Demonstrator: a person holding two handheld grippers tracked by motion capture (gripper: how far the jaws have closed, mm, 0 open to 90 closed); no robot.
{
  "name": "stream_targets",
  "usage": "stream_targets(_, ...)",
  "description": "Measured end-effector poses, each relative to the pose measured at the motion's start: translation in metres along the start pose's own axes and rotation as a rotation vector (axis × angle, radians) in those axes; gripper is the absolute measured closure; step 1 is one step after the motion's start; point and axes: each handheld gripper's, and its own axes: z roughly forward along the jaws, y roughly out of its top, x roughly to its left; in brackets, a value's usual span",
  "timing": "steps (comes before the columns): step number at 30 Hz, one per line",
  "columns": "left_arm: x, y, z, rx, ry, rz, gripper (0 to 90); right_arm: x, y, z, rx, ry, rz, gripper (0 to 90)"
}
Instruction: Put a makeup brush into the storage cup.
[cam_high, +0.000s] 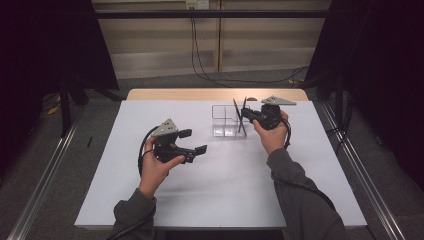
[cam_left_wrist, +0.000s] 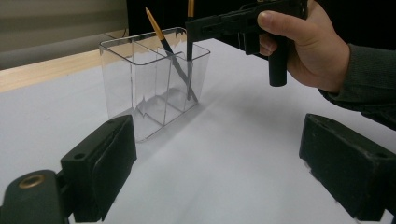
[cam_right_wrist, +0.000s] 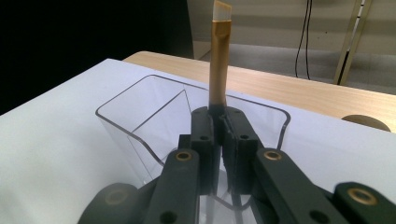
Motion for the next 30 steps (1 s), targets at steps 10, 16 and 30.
stream_targets(10,-0.0001,0.0002,0.0004,-0.003,-0.001,-0.002,10.8,-0.0011,-0.0035,0.0008,0.011,-0.004,0.003,83.9)
stream_targets(16,-0.0001,0.0000,0.0003,0.000,-0.001,-0.001,10.8,-0.0012,-0.0052,0.0016,0.023,0.002,-0.006,83.9)
stream_targets(30,-0.0002,-0.0004,0.0010,0.003,0.000,0.001,10.8,-0.0016,-0.0063,0.0012,0.035,0.003,-0.009,83.7)
